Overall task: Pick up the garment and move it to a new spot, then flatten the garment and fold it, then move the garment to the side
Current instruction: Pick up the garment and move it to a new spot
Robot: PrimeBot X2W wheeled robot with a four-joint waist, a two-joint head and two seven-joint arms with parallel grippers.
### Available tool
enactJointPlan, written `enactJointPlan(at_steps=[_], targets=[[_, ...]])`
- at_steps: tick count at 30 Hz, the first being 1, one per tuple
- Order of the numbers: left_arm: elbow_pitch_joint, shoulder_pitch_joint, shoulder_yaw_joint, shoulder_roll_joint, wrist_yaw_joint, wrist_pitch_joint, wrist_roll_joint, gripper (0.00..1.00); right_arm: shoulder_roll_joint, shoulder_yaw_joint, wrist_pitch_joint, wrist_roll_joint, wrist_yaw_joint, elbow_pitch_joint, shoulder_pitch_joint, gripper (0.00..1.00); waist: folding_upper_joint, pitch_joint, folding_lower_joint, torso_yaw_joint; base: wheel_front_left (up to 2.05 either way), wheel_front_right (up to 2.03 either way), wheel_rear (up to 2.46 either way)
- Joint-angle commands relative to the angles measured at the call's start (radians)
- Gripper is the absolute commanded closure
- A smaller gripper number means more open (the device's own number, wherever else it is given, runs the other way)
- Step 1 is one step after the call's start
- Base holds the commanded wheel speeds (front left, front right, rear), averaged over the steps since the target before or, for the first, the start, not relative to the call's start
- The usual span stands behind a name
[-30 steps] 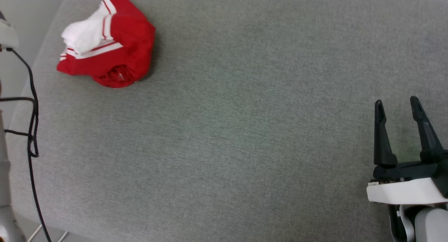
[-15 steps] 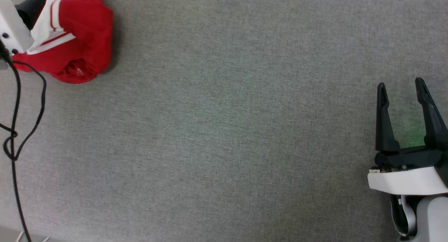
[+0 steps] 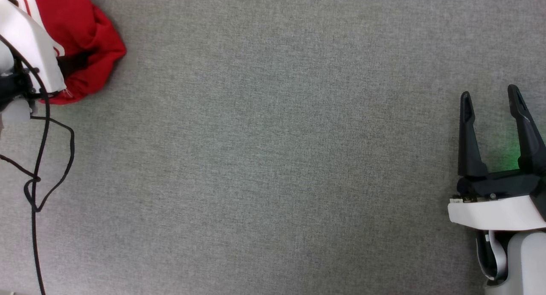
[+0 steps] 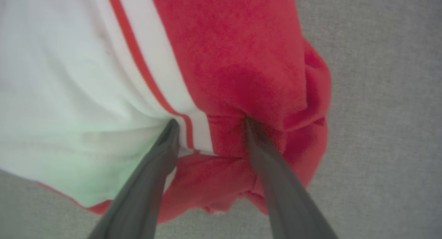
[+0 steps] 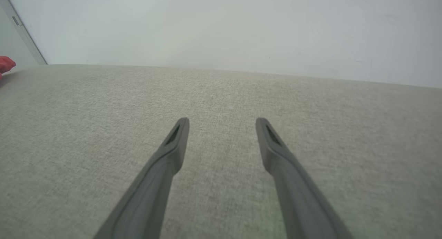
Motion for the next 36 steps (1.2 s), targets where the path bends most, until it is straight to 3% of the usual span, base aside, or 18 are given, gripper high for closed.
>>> enactJointPlan(at_steps=[1,9,13,19,25,36], targets=[[0.016,0.025,-0.027,-0.024,0.000,-0.007,0.010,1.00,0.001,0.000,-0.002,0.001,0.000,0.008,-0.009,0.00,0.0000,-0.012,-0.0001,0.004,0.00,0.00,0.00],[-0.066,-0.064,-0.084,0.049,0.000,-0.133,0.072,1.00,0.001,0.013,-0.002,0.036,0.000,0.032,0.019,0.00,0.0000,-0.112,-0.0001,0.023,0.00,0.00,0.00],[-0.175,-0.127,-0.145,0.099,0.000,-0.205,0.110,1.00,0.001,0.024,-0.002,0.081,0.000,0.053,0.041,0.00,0.0000,-0.208,-0.0001,0.014,0.00,0.00,0.00],[-0.309,-0.196,-0.230,0.093,0.000,-0.238,0.122,1.00,0.001,0.016,-0.002,0.119,0.000,0.066,0.069,0.00,0.0000,-0.272,-0.0001,-0.021,0.00,0.00,0.00],[-0.411,-0.252,-0.326,0.032,0.000,-0.278,0.117,1.00,0.001,0.011,-0.002,0.142,0.000,0.072,0.085,0.00,0.0000,-0.304,-0.0001,-0.092,0.00,0.00,0.00],[-0.450,-0.196,-0.568,-0.192,0.000,-0.368,0.098,1.00,0.001,0.003,-0.002,0.178,0.000,0.083,0.097,0.00,0.0000,-0.324,-0.0001,-0.221,0.00,0.00,0.00]])
